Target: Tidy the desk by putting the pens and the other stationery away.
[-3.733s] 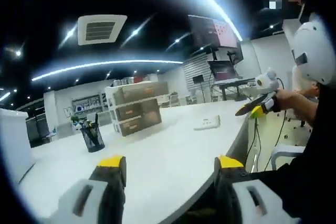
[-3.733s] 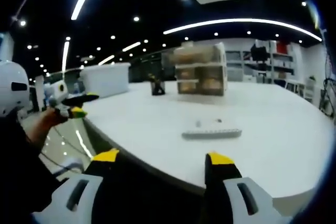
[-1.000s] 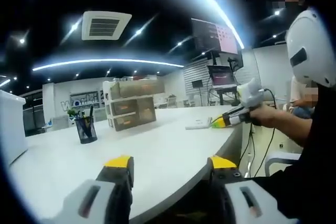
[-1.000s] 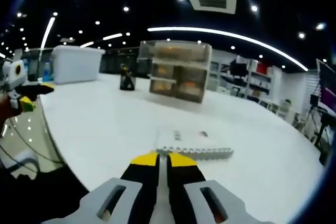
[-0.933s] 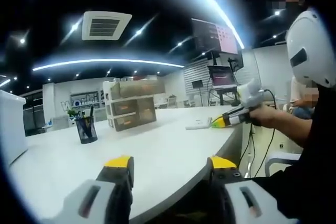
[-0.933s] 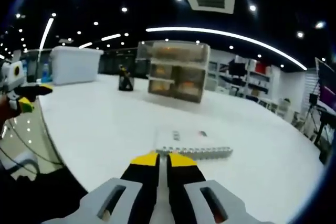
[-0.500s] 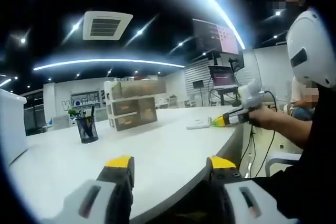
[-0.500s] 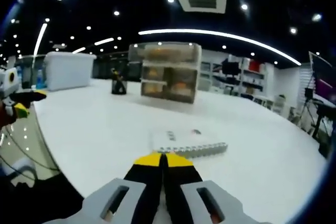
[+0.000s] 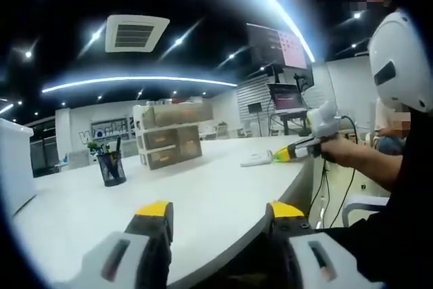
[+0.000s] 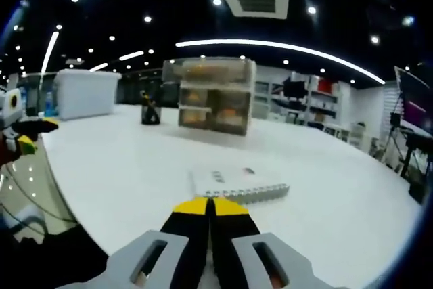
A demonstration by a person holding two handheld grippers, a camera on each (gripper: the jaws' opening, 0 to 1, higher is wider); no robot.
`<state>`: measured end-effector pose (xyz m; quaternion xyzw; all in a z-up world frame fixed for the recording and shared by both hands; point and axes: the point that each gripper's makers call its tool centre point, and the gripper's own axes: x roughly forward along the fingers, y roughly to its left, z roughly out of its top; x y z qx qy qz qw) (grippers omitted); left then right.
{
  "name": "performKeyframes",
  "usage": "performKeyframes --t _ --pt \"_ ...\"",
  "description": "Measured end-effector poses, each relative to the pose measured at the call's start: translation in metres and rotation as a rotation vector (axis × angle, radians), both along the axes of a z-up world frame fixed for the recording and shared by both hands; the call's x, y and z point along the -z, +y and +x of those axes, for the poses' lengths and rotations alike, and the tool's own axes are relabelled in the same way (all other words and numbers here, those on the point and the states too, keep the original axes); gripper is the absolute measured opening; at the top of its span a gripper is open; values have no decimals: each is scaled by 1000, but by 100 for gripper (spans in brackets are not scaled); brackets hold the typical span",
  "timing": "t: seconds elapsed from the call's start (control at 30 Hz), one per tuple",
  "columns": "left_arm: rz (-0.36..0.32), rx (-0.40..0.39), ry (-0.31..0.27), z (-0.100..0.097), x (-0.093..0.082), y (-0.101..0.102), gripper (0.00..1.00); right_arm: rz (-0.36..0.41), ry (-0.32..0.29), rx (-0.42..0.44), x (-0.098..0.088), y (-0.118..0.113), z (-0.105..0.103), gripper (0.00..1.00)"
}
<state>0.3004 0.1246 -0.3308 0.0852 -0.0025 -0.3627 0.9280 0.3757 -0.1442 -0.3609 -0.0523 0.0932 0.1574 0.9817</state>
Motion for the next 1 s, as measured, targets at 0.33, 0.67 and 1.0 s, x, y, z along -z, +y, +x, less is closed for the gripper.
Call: performKeyframes --t 0.33,0.67,1.0 --pt "58 13 -45 3 -9 -14 55 7 -24 -23 -13 4 -6 0" --pt "78 67 -82 6 -20 -40 55 -8 -51 -21 -25 -2 -11 0" --pt "98 97 -102 3 -25 -57 55 -24 -79 -21 -36 -6 -17 0"
